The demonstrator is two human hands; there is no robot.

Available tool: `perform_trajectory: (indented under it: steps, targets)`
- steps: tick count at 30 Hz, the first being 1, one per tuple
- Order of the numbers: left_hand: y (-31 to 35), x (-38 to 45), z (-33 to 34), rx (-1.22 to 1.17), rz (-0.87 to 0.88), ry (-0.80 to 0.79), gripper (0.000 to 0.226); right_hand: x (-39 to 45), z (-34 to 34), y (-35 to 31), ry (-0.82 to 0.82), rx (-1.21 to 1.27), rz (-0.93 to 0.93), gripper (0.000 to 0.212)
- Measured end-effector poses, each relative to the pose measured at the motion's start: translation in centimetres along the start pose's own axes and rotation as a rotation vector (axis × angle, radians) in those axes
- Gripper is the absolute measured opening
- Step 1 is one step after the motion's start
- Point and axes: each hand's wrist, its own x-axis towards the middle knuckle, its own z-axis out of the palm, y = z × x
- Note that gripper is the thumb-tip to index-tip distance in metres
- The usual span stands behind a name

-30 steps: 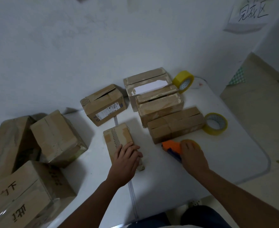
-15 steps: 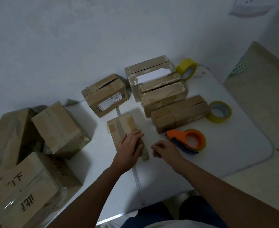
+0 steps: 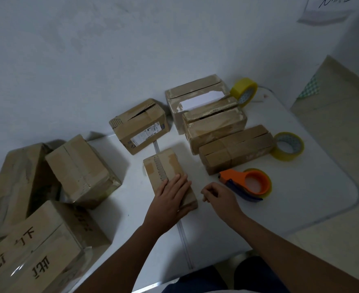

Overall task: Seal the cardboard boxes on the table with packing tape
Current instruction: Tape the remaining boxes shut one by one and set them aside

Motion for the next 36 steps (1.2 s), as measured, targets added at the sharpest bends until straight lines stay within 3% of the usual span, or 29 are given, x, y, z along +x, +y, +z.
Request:
perform_trajectory:
  steps: [9,18,22,30,36]
  targets:
    - [0.3,0.1,0.2,0.068,0.012,0.011,0.08,0.4,0.6,0.1,0.025,-0.01,-0.08,0.021]
    - [0.3,0.0,0.2,0.109,0.035,-0.024,0.077,2.1,2.2,1.5,-0.007,-0.272,-0.291,0.02]
    - [0.4,0.0,0.3,0.14,0.037,-0.025,0.078,2.3,3.1,1.7,-0.002,-0.282,-0.331,0.039]
    - [0.4,0.2,0.6,0.165,0.018,-0.003,0.078,2.6,4.3,1.6,-0.015,-0.272,-0.326,0.046]
    - [0.5,0.1,0.5,0.155,0.013,-0.006,0.077,3.3,4.1,1.7,-0.099,-0.273,-0.171,0.021]
